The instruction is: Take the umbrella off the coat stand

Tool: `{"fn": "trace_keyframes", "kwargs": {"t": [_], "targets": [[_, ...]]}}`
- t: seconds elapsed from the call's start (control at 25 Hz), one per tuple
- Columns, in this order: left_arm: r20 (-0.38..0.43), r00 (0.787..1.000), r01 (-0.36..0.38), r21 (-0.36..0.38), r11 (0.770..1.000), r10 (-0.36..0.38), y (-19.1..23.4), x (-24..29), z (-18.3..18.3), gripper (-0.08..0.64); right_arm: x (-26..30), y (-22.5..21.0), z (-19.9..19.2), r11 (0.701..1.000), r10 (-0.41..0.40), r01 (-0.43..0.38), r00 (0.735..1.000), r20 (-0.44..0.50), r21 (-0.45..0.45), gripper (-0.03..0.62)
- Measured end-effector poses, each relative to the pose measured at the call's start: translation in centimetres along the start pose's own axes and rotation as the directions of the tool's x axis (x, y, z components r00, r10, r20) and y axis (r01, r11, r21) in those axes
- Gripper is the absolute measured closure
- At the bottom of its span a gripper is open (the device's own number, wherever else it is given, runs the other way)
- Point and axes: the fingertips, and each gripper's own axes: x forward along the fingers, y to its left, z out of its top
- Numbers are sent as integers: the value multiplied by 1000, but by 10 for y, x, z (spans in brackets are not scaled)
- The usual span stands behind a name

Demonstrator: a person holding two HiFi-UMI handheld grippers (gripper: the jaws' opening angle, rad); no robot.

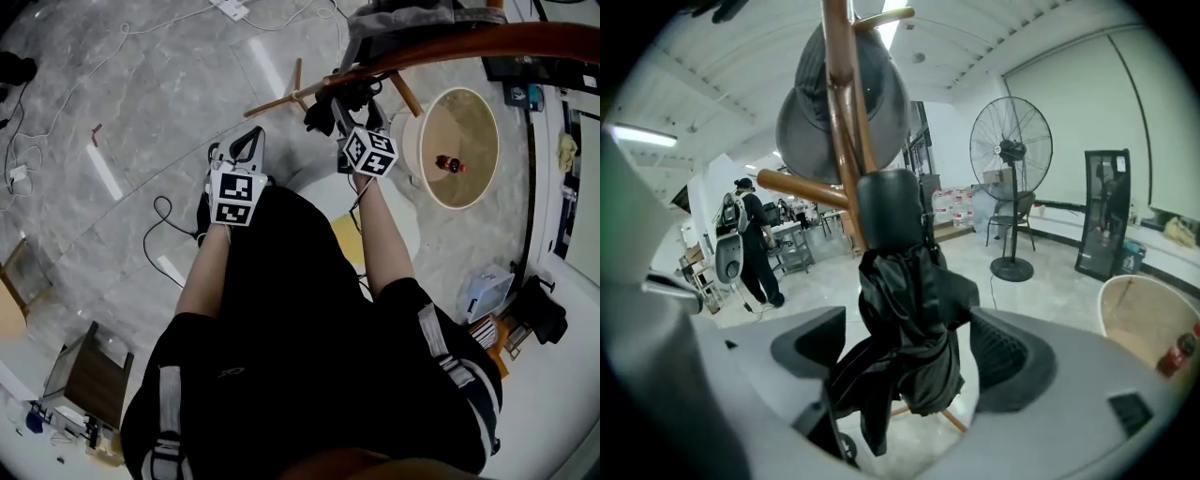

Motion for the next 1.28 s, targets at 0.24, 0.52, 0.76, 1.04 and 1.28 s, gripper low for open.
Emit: {"fn": "trace_keyframes", "kwargs": {"t": [0.24, 0.52, 0.76, 1.04, 1.28], "targets": [[-4, 1000, 11, -3, 1000, -11, -4, 1, 1, 557, 7, -4, -23, 999, 5, -3, 999, -39, 44, 142], [-21, 1000, -9, -28, 1000, 9, 3, -7, -8, 557, 28, 4, -18, 1000, 13, -14, 998, -60, -15, 247], [-32, 999, -6, -23, 1000, 5, 2, -12, -11, 557, 39, 6, -27, 997, -33, 26, 995, -92, -68, 295], [-64, 998, 13, -7, 1000, -13, -7, -9, -14, 557, 42, 3, -29, 994, -20, 12, 997, -72, -104, 313], [-70, 997, 38, 4, 999, -38, -16, -10, -3, 557, 29, 11, -18, 996, 11, -19, 996, -90, -87, 325]]}}
